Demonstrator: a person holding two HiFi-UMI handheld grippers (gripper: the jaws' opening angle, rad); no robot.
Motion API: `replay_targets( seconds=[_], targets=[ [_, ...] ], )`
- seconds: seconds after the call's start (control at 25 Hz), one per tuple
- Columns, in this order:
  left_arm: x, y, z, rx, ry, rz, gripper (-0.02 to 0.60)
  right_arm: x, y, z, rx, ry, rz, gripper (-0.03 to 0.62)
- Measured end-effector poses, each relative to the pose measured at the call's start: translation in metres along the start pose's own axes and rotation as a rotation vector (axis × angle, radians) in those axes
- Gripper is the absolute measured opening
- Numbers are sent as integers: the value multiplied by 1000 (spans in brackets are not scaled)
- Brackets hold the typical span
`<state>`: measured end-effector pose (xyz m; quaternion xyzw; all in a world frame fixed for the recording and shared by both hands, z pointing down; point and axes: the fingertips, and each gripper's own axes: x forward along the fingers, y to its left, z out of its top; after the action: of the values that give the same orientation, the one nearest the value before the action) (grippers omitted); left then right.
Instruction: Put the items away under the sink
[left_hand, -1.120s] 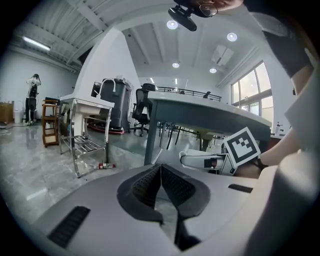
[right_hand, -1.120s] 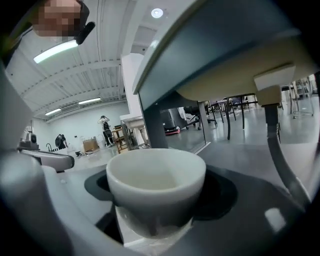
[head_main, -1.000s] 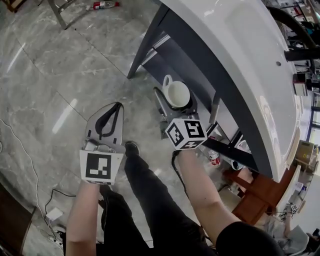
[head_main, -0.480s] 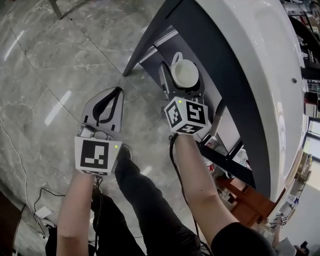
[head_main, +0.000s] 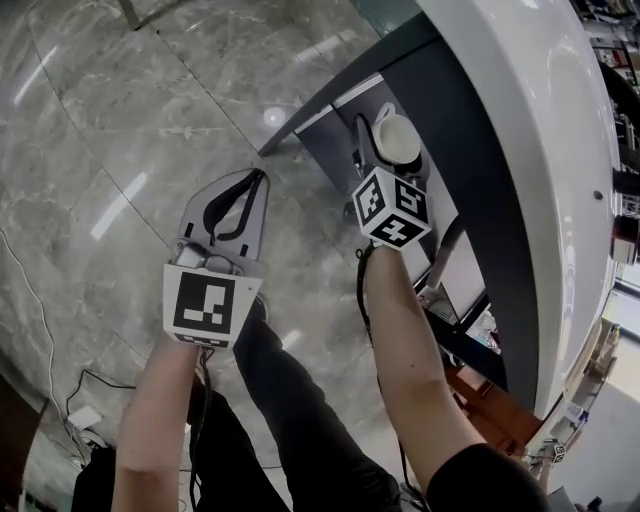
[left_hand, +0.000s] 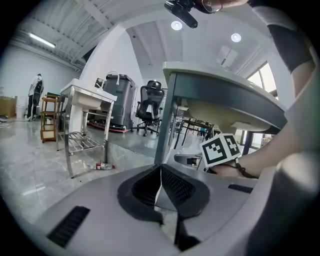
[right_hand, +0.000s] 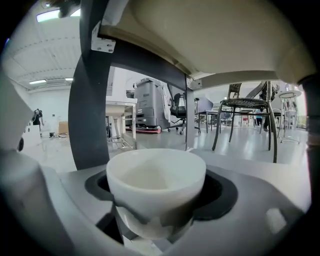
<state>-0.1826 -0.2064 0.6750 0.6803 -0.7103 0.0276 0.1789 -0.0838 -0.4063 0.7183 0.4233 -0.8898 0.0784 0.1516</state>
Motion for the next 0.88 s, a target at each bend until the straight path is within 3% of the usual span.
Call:
replay_targets(
  seconds=[0.48, 0.72, 0.88],
  targets=[
    [-2, -11, -8, 19, 52, -40, 12, 21, -27, -2, -21, 17, -103, 410],
    [-9, -16, -11, 5, 71, -58, 12, 22, -22, -23, -97, 172, -68, 413],
    [-16, -14, -9, 14, 79, -60, 12, 12, -15, -27, -110, 188, -49, 431]
  ],
)
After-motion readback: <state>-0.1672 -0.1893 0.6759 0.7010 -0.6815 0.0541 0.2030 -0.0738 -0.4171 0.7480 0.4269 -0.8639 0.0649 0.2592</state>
